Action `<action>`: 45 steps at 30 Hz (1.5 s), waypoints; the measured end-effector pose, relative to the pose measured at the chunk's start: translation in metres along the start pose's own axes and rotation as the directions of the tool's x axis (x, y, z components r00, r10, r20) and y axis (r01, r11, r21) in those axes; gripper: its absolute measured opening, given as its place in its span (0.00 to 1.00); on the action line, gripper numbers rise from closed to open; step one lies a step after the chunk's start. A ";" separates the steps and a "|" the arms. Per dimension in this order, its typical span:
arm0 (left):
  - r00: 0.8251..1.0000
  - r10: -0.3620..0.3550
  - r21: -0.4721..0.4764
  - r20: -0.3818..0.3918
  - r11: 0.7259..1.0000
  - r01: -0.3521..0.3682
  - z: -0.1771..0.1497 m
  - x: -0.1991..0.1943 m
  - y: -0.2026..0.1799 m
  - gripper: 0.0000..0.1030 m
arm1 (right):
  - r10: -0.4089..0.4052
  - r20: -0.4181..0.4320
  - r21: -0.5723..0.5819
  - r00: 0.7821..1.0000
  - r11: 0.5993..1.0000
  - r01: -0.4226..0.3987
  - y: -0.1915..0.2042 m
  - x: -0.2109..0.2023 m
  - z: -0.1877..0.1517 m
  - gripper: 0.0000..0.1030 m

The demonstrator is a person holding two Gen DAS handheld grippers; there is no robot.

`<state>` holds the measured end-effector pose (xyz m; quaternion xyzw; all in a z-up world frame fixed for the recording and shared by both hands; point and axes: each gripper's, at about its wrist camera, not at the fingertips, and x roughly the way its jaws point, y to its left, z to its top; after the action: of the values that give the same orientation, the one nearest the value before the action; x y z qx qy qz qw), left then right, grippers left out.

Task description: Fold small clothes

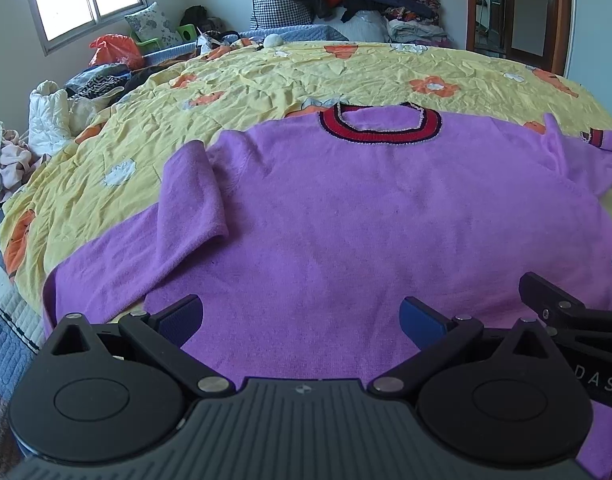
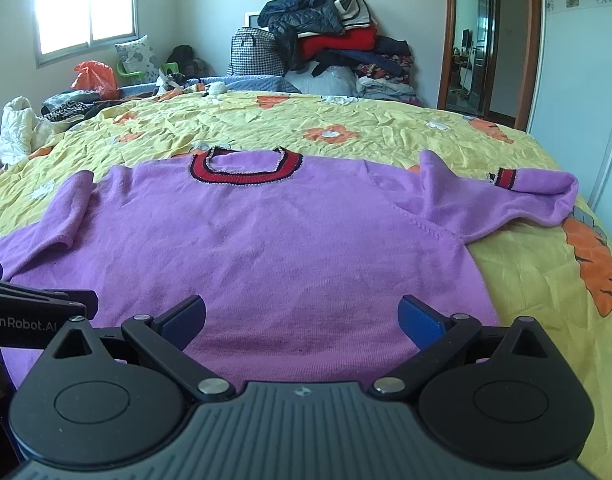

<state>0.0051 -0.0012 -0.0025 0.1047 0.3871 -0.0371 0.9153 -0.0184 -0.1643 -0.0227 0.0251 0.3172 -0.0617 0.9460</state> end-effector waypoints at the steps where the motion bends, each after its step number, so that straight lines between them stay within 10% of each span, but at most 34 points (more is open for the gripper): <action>1: 1.000 -0.002 -0.001 -0.002 1.000 0.002 0.000 0.001 0.001 1.00 | -0.001 0.000 -0.004 1.000 1.000 0.001 0.000 0.001 0.001 1.00; 12: 0.998 -0.018 -0.013 -0.052 1.000 0.018 0.014 0.020 0.002 1.00 | -0.066 0.011 -0.197 0.998 0.978 0.067 0.008 0.018 0.016 1.00; 17: 0.999 -0.001 0.020 -0.039 1.000 0.001 0.026 0.033 -0.008 1.00 | 0.038 0.043 -0.060 0.998 0.998 -0.036 -0.038 0.024 0.039 1.00; 20: 0.998 -0.010 0.029 -0.057 1.000 0.011 0.037 0.044 -0.015 1.00 | 0.075 -0.003 -0.179 0.997 0.981 -0.074 -0.053 0.037 0.051 1.00; 24: 0.997 -0.037 0.039 -0.071 0.998 0.040 0.051 0.050 -0.024 1.00 | -0.027 -0.062 -0.208 0.998 0.978 0.014 -0.078 0.046 0.063 1.00; 30: 0.996 -0.028 0.068 -0.087 0.997 0.034 0.069 0.054 -0.039 1.00 | -0.090 0.164 -0.295 0.982 0.946 0.136 -0.081 0.006 0.106 1.00; 34: 0.995 -0.019 0.059 -0.097 0.998 0.025 0.073 0.059 -0.046 1.00 | -0.037 -0.056 -0.249 0.998 0.968 0.022 -0.095 0.056 0.072 1.00; 38: 1.000 0.013 0.041 -0.001 0.999 -0.013 0.070 0.046 -0.050 1.00 | -0.097 0.185 -0.273 0.978 0.951 0.145 -0.098 0.033 0.072 1.00; 41: 1.000 0.011 0.077 -0.005 0.997 -0.010 0.073 0.040 -0.059 1.00 | 0.112 0.309 -0.165 0.945 0.984 -0.063 -0.142 0.028 0.073 1.00; 43: 0.997 -0.070 0.067 -0.031 0.995 0.072 0.078 0.042 -0.062 1.00 | 0.152 0.088 -0.161 0.984 0.977 -0.137 -0.169 0.059 0.087 1.00; 45: 0.998 -0.056 0.067 -0.012 0.996 0.057 0.082 0.043 -0.066 1.00 | 0.064 0.092 -0.099 0.994 0.994 -0.054 -0.196 0.065 0.094 1.00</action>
<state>0.0825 -0.0834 0.0116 0.1246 0.3932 -0.0755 0.9078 0.0634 -0.3734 0.0116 -0.0143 0.2734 -0.0194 0.9616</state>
